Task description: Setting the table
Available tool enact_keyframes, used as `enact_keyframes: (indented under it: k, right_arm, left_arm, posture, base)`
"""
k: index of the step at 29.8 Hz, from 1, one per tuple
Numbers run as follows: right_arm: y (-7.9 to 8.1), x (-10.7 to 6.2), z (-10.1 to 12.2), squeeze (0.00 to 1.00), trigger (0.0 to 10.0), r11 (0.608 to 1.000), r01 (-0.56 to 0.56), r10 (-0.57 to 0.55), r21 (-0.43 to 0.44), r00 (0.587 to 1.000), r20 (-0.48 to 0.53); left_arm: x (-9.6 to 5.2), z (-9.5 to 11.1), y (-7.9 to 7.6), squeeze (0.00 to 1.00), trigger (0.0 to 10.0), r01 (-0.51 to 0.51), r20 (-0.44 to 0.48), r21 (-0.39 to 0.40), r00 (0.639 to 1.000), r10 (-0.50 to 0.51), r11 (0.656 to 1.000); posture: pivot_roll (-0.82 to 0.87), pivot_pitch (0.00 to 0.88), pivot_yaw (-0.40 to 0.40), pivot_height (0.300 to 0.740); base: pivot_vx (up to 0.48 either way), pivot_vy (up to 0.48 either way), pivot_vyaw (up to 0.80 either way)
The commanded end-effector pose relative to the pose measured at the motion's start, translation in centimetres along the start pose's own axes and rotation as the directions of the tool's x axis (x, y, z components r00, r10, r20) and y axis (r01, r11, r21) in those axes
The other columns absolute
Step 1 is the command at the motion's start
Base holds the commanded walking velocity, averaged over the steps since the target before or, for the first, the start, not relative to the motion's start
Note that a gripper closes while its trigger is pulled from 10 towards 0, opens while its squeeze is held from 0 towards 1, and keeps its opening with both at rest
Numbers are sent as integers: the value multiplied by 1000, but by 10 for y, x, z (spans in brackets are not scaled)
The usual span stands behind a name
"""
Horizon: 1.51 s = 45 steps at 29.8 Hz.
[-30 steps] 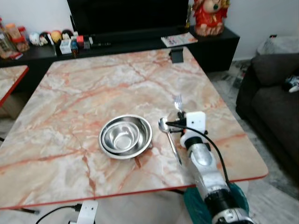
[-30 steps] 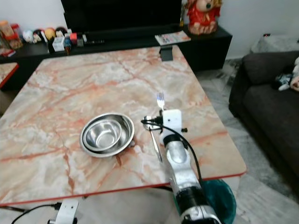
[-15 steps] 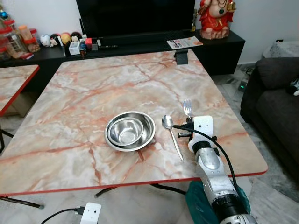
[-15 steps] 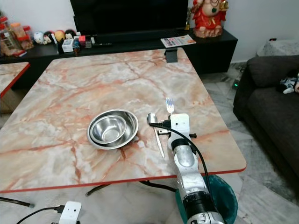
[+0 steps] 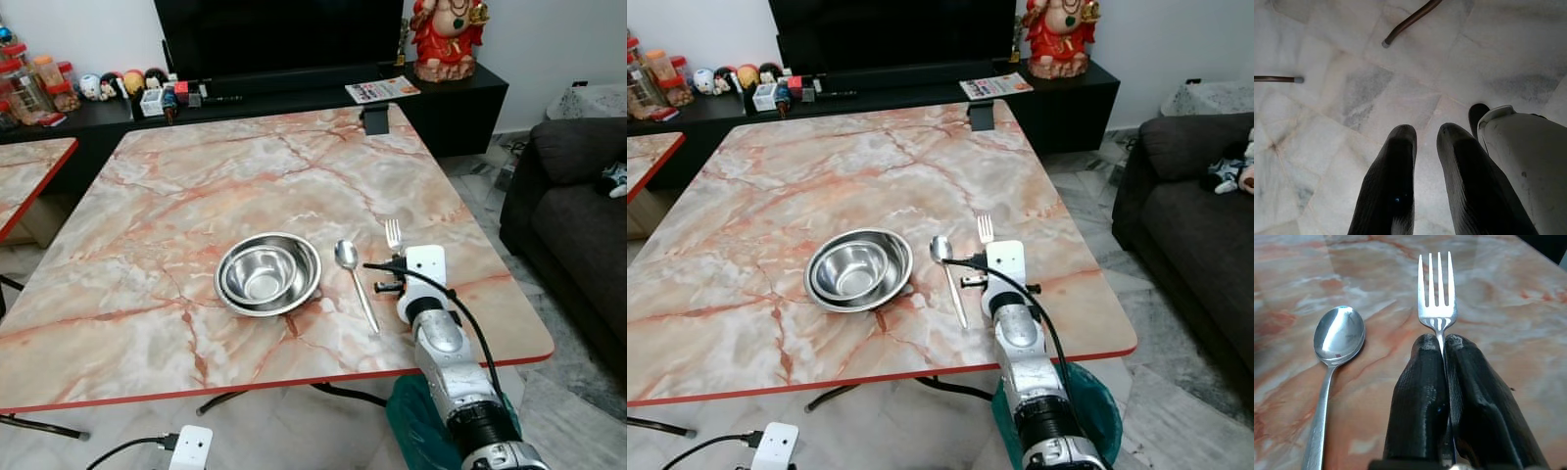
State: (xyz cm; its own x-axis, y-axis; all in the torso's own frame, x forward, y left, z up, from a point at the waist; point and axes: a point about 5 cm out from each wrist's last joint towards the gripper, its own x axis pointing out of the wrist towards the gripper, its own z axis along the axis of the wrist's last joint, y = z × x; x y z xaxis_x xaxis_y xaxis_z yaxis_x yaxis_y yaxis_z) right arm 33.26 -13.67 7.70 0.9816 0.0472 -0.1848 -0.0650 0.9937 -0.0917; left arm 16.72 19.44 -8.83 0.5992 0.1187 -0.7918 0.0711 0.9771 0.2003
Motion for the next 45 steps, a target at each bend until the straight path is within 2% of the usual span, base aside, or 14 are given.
enact_keyframes:
  k: [1, 29, 45]
  right_arm:
    - [4, 3, 5, 0, 10000, 1000, -15, 15, 10, 1000, 1]
    - [-3, 10, -2, 0, 10000, 998, 54, -53, 10, 997, -61]
    - [1, 9, -10, 0, 10000, 999, 43, -42, 7, 993, -107]
  left_arm:
    - [-1, -5, 4, 0, 10000, -6, -18, 5, 1000, 6, 1000]
    - [-1, -4, 5, 0, 10000, -1, -20, 3, 1000, 1, 1000]
    - [-1, -4, 6, 0, 10000, 4, -21, 4, 1000, -4, 1000]
  posture:
    - [-9, 27, 68, 714]
    - [-2, 28, 77, 714]
    - [0, 31, 81, 714]
  base:
    - [0, 0, 0]
    - [0, 0, 0]
    - [0, 0, 0]
